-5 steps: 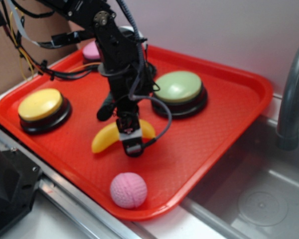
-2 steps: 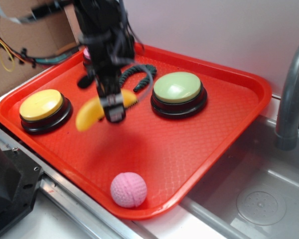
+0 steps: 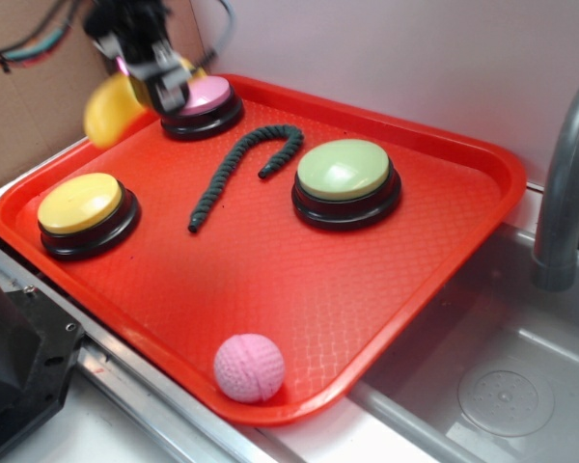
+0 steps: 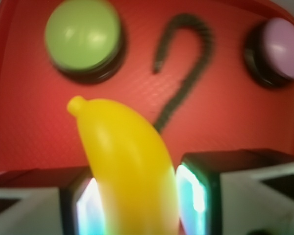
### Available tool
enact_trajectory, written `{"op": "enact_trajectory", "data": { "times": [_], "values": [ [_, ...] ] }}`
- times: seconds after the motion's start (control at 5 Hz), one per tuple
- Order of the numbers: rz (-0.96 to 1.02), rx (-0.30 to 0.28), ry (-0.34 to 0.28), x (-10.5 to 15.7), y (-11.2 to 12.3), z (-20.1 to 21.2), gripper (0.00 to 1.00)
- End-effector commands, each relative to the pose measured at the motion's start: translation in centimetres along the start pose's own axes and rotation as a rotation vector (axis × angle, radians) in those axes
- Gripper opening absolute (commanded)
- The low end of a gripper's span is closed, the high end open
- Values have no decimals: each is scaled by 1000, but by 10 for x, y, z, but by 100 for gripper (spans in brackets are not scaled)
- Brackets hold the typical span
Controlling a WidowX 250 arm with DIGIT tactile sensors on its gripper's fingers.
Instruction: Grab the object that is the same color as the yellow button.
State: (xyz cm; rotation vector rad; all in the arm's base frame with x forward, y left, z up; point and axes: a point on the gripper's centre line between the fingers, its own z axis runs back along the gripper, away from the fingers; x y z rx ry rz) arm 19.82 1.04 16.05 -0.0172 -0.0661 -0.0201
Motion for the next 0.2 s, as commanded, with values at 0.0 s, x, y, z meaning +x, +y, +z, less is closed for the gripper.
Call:
{"op": "enact_trajectory", "data": {
  "times": [0.0],
  "values": [
    [138,-28,-34,6,16,35,0]
  ]
}}
